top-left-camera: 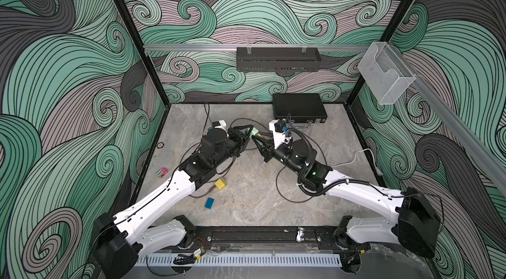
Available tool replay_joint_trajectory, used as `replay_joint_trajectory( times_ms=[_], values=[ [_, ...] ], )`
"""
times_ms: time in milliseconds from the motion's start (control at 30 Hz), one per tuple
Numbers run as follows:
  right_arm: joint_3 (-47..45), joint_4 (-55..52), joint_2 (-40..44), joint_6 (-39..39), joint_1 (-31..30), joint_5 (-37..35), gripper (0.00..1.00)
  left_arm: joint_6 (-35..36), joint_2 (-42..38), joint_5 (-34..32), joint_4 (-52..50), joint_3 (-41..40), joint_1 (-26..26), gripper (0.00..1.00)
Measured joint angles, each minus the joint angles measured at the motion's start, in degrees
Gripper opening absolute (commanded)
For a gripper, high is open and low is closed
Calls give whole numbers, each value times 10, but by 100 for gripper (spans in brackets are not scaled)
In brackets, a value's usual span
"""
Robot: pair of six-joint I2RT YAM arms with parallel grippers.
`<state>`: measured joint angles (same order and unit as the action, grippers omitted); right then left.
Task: Charge mp3
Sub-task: Pick up the plug from the center of the board.
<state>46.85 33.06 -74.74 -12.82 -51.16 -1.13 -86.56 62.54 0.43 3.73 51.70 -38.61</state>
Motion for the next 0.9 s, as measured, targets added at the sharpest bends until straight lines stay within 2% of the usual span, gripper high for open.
replay_joint_trajectory(
  times_ms=[67,200,300,367,467,667,800,867,900],
  values=[
    [0,0,-2,0,0,0,26,1,2,-1,-1,0,1,0],
    [0,-1,-3,2,0,-2,11,2,3,0,-1,0,2,0],
    [0,-2,-3,2,0,-3,0,2,3,0,-1,0,2,4],
    [0,-3,-3,3,0,-5,0,4,3,0,-3,0,2,10],
    [1,-13,-2,4,0,-6,0,10,2,0,-8,0,2,30],
    [26,-87,17,6,1,10,0,54,-16,-16,-62,17,-1,48],
    [47,-173,53,23,22,13,0,118,-89,-77,-136,19,1,49],
    [49,-202,72,24,45,12,0,143,-122,-102,-165,26,7,32],
    [49,-213,80,23,57,14,0,156,-135,-111,-167,27,10,33]
  ],
)
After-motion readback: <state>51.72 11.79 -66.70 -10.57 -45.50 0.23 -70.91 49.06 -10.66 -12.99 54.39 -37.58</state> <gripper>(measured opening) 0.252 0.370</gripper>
